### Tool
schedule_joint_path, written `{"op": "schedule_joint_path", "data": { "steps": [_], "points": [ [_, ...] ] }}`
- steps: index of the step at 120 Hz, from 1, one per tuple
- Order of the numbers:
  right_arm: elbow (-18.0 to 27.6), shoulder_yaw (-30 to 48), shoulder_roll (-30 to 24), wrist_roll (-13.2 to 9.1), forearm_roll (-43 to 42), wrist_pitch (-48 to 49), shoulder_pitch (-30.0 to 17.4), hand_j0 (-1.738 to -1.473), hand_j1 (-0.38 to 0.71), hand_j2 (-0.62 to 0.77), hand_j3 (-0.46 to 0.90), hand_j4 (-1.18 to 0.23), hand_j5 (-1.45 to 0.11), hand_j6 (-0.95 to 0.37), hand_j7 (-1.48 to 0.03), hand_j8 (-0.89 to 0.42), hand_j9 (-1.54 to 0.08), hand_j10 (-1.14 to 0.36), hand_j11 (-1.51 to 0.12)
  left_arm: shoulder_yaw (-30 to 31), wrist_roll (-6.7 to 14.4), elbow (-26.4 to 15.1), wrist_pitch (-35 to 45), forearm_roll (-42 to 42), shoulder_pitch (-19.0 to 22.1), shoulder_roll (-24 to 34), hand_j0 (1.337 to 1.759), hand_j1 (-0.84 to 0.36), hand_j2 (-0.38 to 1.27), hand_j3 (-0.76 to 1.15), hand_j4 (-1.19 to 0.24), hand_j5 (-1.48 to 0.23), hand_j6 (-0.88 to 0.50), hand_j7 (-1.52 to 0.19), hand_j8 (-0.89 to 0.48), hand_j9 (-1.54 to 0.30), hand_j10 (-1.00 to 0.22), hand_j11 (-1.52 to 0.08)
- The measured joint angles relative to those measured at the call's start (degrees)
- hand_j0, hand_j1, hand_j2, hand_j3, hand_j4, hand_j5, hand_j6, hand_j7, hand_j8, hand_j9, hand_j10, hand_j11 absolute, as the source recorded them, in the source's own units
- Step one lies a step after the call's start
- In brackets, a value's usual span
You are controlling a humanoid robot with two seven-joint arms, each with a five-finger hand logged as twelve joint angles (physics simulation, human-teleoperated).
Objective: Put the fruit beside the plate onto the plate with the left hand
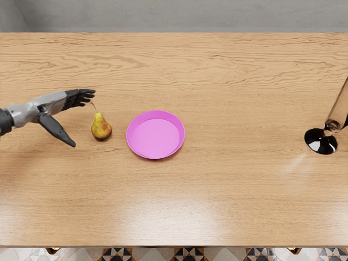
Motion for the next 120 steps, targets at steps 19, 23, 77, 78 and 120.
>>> {"op": "schedule_joint_path", "data": {
  "steps": [19, 23, 77, 78, 120],
  "points": [
    [0.0, 0.0, 0.0, -0.1, 0.0, 0.1, 0.0, -1.658, -0.35, 0.0, 0.0, 0.0, 0.0, 0.0, 0.0, 0.0, 0.0, 0.0, 0.0, -0.1, 0.0, -0.3, 0.0, 0.0, 0.0, -0.1, 1.658, 0.24, 0.02, 0.0, -0.1, -0.12, -0.1, -0.12, -0.1, -0.12, -0.1, -0.11],
    [0.0, 0.0, 0.0, -0.1, 0.0, 0.1, 0.0, -1.658, -0.35, 0.0, 0.0, 0.0, 0.0, 0.0, 0.0, 0.0, 0.0, 0.0, 0.0, -0.1, 0.0, -0.3, 0.0, 0.0, 0.0, -0.1, 1.658, 0.24, 0.02, 0.0, -0.1, -0.12, -0.1, -0.12, -0.1, -0.12, -0.09, -0.11],
    [0.0, 0.0, 0.0, -0.1, 0.0, 0.0, 0.0, -1.658, -0.35, 0.0, 0.0, 0.0, 0.0, 0.0, 0.0, 0.0, 0.0, 0.0, 0.0, 0.3, 0.0, -0.3, 0.1, 0.0, 0.0, -2.1, 1.658, 0.25, 0.02, 0.0, -0.09, -0.12, -0.09, -0.12, -0.09, -0.12, -0.09, -0.11],
    [0.0, 0.0, 0.0, -0.1, 0.0, 0.0, 0.0, -1.658, -0.35, 0.0, 0.0, 0.0, 0.0, 0.0, 0.0, 0.0, 0.0, 0.0, 0.0, 0.3, 0.0, -0.3, 0.1, 0.0, 0.0, -2.2, 1.658, 0.25, 0.02, 0.0, -0.09, -0.12, -0.09, -0.12, -0.09, -0.12, -0.09, -0.11],
    [0.0, 0.0, 0.0, -0.1, 0.0, 0.0, 0.0, -1.658, -0.35, 0.0, 0.0, 0.0, 0.0, 0.0, 0.0, 0.0, 0.0, 0.0, 0.0, 0.5, 0.0, 0.2, 0.4, 0.4, 0.1, -4.8, 1.658, 0.25, 0.02, 0.0, -0.09, -0.12, -0.09, -0.11, -0.09, -0.11, -0.09, -0.11]
  ]
}}
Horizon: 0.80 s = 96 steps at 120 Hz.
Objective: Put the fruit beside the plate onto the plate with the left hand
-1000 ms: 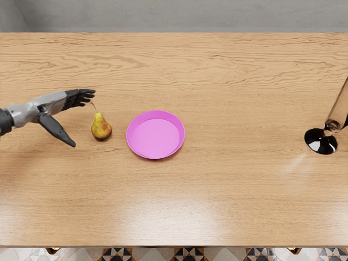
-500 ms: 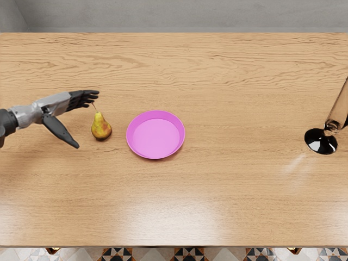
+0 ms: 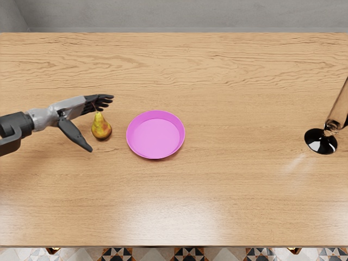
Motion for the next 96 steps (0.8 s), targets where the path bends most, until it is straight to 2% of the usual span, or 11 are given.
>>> {"op": "schedule_joint_path", "data": {
  "steps": [62, 96],
  "points": [
    [0.0, 0.0, 0.0, 0.0, 0.0, 0.0, -0.1, -1.658, -0.35, 0.0, 0.0, 0.0, 0.0, 0.0, 0.0, 0.0, 0.0, 0.0, 0.0, 0.1, 0.0, 2.1, 0.3, 0.2, 0.4, -2.4, 1.658, 0.24, 0.02, 0.0, -0.1, -0.13, -0.11, -0.13, -0.1, -0.13, -0.1, -0.13],
    [0.0, 0.0, 0.0, 0.0, 0.0, 0.0, -0.1, -1.658, -0.35, 0.0, 0.0, 0.0, 0.0, 0.0, 0.0, 0.0, 0.0, 0.0, 0.0, 0.9, 0.0, 2.2, 2.2, 0.2, 0.3, -2.3, 1.658, 0.12, 0.04, 0.0, -0.2, -0.25, -0.2, -0.25, -0.2, -0.25, -0.2, -0.25]
  ]
}}
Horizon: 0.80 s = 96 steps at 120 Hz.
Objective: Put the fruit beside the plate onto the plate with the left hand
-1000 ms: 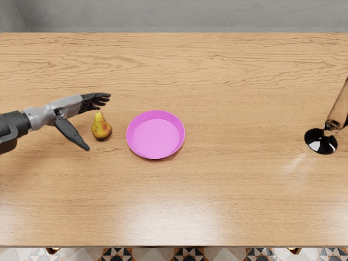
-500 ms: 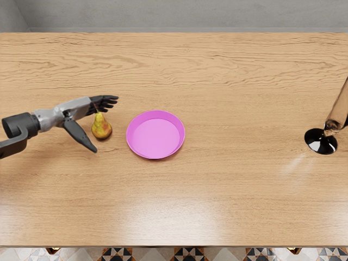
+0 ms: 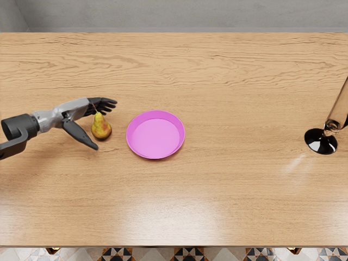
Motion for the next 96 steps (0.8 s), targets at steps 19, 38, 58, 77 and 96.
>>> {"op": "schedule_joint_path", "data": {
  "steps": [19, 38, 58, 77, 96],
  "points": [
    [0.0, 0.0, 0.0, 0.0, 0.0, 0.0, 0.0, -1.658, -0.35, 0.0, 0.0, 0.0, 0.0, 0.0, 0.0, 0.0, 0.0, 0.0, 0.0, 0.1, 0.0, 0.0, 0.2, 0.0, 0.0, -0.1, 1.658, 0.08, 0.05, 0.0, -0.23, -0.29, -0.23, -0.29, -0.23, -0.29, -0.23, -0.29],
    [0.0, 0.0, 0.0, 0.0, 0.0, 0.0, 0.0, -1.658, -0.35, 0.0, 0.0, 0.0, 0.0, 0.0, 0.0, 0.0, 0.0, 0.0, 0.0, 0.1, 0.0, 0.2, 0.3, 0.0, 0.1, -0.2, 1.658, 0.06, 0.05, 0.0, -0.25, -0.31, -0.25, -0.31, -0.25, -0.31, -0.24, -0.31],
    [0.0, 0.0, 0.0, 0.0, 0.0, 0.0, 0.0, -1.658, -0.35, 0.0, 0.0, 0.0, 0.0, 0.0, 0.0, 0.0, 0.0, 0.0, 0.0, 1.5, 0.0, 0.3, 2.3, 0.2, -0.1, -1.1, 1.658, 0.06, 0.05, 0.0, -0.25, -0.32, -0.25, -0.32, -0.25, -0.32, -0.25, -0.32],
    [0.0, 0.0, 0.0, 0.0, 0.0, 0.0, 0.0, -1.658, -0.35, 0.0, 0.0, 0.0, 0.0, 0.0, 0.0, 0.0, 0.0, 0.0, 0.0, 1.9, 0.0, 0.3, 3.9, 0.4, -0.1, -1.1, 1.658, 0.05, 0.05, 0.0, -0.25, -0.33, -0.26, -0.33, -0.25, -0.33, -0.25, -0.32],
    [0.0, 0.0, 0.0, 0.0, 0.0, 0.0, 0.0, -1.658, -0.35, 0.0, 0.0, 0.0, 0.0, 0.0, 0.0, 0.0, 0.0, 0.0, 0.0, 2.0, 0.0, 0.2, 4.5, 1.2, -0.1, -1.1, 1.658, 0.02, 0.06, 0.0, -0.28, -0.36, -0.28, -0.36, -0.28, -0.36, -0.28, -0.36]
  ]
}}
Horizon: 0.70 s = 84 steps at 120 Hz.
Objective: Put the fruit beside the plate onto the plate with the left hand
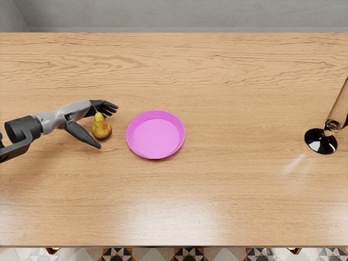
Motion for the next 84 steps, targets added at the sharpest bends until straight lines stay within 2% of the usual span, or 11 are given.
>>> {"op": "schedule_joint_path", "data": {
  "steps": [16, 49, 61, 67, 73, 84],
  "points": [
    [0.0, 0.0, 0.0, 0.0, 0.0, 0.0, 0.0, -1.658, -0.35, 0.0, 0.0, 0.0, 0.0, 0.0, 0.0, 0.0, 0.0, 0.0, 0.0, 0.0, 0.0, -0.2, 0.1, 0.8, 0.0, 0.0, 1.658, -0.02, 0.07, 0.0, -0.32, -0.41, -0.32, -0.41, -0.32, -0.41, -0.32, -0.41],
    [0.0, 0.0, 0.0, 0.0, 0.0, 0.0, 0.0, -1.658, -0.35, 0.0, 0.0, 0.0, 0.0, 0.0, 0.0, 0.0, 0.0, 0.0, 0.0, 0.8, 0.0, -0.8, 0.0, 2.1, -0.5, 0.1, 1.658, -0.26, 0.11, 0.0, -0.52, -0.67, -0.52, -0.67, -0.5, -0.67, -0.51, -0.67],
    [0.0, 0.0, 0.0, 0.0, 0.0, 0.0, 0.0, -1.658, -0.35, 0.0, 0.0, 0.0, 0.0, 0.0, 0.0, 0.0, 0.0, 0.0, 0.0, 1.3, 0.0, -0.9, -0.2, 1.9, -0.5, 0.2, 1.656, -0.31, 0.13, 0.0, -0.6, -0.76, -0.6, -0.76, -0.44, -0.77, -0.45, -0.79],
    [0.0, 0.0, 0.0, 0.0, 0.0, 0.0, 0.0, -1.658, -0.35, 0.0, 0.0, 0.0, 0.0, 0.0, 0.0, 0.0, 0.0, 0.0, 0.0, 1.7, -0.1, -0.9, -0.3, 1.7, -0.6, 0.3, 1.654, -0.32, 0.14, 0.0, -0.65, -0.82, -0.58, -0.83, -0.41, -0.85, -0.4, -0.86],
    [0.0, 0.0, 0.0, 0.0, 0.0, 0.0, 0.0, -1.658, -0.35, 0.0, 0.0, 0.0, 0.0, 0.0, 0.0, 0.0, 0.0, 0.0, 0.0, 2.0, -0.1, -1.0, -0.3, 1.5, -0.6, 0.3, 1.653, -0.34, 0.22, 0.0, -0.7, -0.87, -0.56, -0.88, -0.4, -0.92, -0.42, -0.78],
    [0.0, 0.0, 0.0, 0.0, 0.0, 0.0, 0.0, -1.658, -0.35, 0.0, 0.0, 0.0, 0.0, 0.0, 0.0, 0.0, 0.0, 0.0, 0.0, 2.4, -0.2, -1.0, -0.4, 1.4, -0.7, 0.3, 1.651, -0.37, 0.27, 0.0, -0.77, -0.94, -0.52, -0.96, -0.35, -1.0, -0.37, -0.84]
  ]
}}
